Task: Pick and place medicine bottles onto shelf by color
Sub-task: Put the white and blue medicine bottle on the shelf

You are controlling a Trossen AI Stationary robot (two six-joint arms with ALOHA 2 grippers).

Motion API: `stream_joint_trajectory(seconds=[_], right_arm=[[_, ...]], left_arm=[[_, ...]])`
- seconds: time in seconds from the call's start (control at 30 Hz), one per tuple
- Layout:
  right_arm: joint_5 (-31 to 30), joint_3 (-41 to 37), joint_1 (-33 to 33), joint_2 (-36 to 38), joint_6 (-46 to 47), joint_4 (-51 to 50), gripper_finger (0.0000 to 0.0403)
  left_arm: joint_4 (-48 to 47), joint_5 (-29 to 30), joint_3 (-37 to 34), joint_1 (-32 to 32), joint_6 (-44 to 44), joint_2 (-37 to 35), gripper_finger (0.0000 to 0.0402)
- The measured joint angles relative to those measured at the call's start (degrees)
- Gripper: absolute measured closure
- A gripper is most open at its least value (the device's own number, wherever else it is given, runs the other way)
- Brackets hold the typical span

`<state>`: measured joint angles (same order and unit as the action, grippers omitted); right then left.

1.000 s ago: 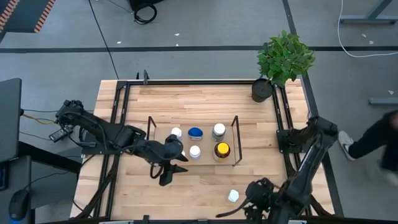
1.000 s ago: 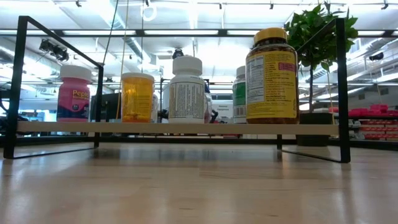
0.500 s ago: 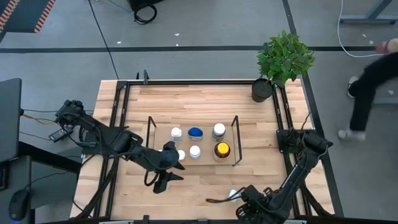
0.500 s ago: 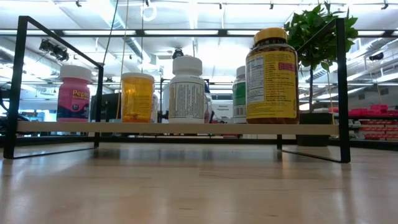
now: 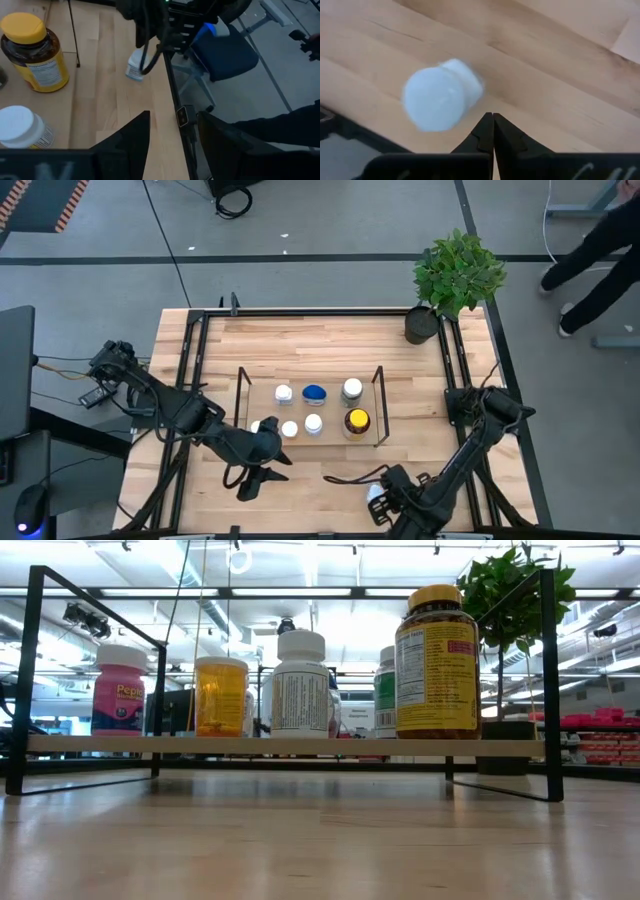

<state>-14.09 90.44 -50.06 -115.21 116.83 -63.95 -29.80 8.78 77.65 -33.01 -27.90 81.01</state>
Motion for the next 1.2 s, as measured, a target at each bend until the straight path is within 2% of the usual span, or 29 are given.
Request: stream_joint_trajectory(seconds=[0.17,0.4,0.57,1.03,1.2], right_arm=[[6.6,-3.8,1.8,0.0,-1.3,3.9,0.0396],[6.5,-10.7,1.8,0.0,-2.5,19.2,0.0397],[6.3,-12.0,1.8,0.0,-4.0,19.2,0.0397],[-4.2,-12.0,3.3,0.0,-4.8,19.2,0.0398],[-7.1,-12.0,5.5,0.0,-7.5,22.7,0.0398]], left_arm=[[0.0,0.0,0.0,0.0,0.0,0.0,0.0230],[0.0,0.0,0.0,0.0,-1.2,0.0,0.0237],[0.0,0.0,0.0,0.0,-3.0,0.0,0.0248],[0.0,0.0,0.0,0.1,-5.3,0.0,0.0282],[0.0,0.6,0.0,0.1,-6.0,0.0,0.0287]])
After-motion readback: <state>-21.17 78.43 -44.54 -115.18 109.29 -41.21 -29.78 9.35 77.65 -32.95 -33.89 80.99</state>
